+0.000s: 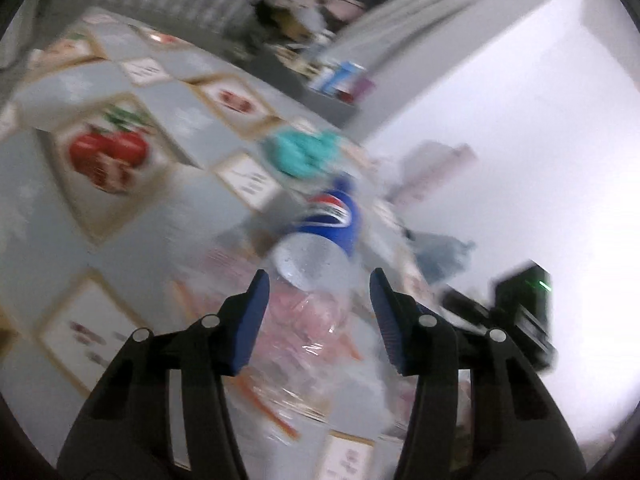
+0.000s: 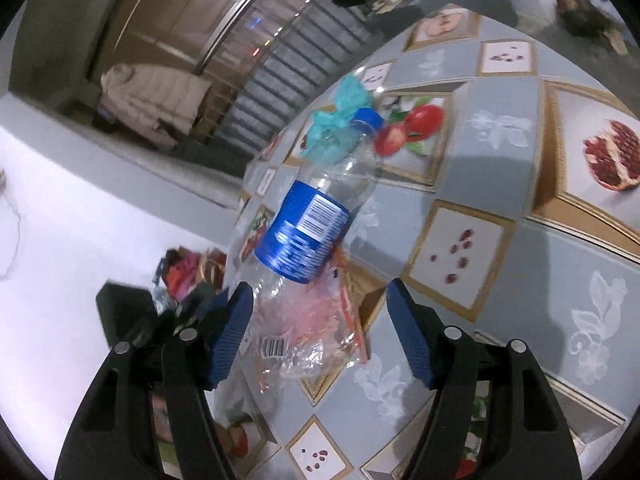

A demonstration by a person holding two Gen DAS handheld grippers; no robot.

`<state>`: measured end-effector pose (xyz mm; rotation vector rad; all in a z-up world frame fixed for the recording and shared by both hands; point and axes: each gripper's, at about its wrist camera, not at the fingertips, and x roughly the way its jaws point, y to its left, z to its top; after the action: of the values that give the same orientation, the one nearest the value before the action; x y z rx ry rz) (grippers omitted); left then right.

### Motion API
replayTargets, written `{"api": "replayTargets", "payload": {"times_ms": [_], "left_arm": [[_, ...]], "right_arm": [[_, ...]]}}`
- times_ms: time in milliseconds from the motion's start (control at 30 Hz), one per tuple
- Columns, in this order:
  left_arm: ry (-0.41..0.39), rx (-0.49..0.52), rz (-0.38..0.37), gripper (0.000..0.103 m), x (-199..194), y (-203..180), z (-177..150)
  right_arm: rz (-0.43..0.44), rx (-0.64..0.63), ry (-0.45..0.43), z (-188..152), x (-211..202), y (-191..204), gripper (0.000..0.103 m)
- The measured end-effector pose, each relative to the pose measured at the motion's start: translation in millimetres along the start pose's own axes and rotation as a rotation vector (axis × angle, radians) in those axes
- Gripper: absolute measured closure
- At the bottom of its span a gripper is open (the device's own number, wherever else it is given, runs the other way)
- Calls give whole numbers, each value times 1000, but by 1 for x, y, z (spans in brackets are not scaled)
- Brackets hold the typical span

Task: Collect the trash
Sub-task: 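Grasp the blue-labelled plastic bottle with the right tool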

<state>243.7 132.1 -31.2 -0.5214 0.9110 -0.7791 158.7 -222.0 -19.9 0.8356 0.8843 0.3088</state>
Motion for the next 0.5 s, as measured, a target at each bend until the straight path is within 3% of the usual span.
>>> {"api": "replayTargets", "payload": {"times_ms": [133, 333, 500], "left_arm": [[75, 37, -82, 55, 22, -22, -18], [166, 44, -111, 55, 52, -43, -48], [190, 51, -88, 55, 59, -46, -63]], "right_arm": [[-8, 12, 28, 15, 10, -3, 35], [-49, 37, 134, 45, 51, -10, 29], [48, 153, 183, 58, 75, -26, 28]]}}
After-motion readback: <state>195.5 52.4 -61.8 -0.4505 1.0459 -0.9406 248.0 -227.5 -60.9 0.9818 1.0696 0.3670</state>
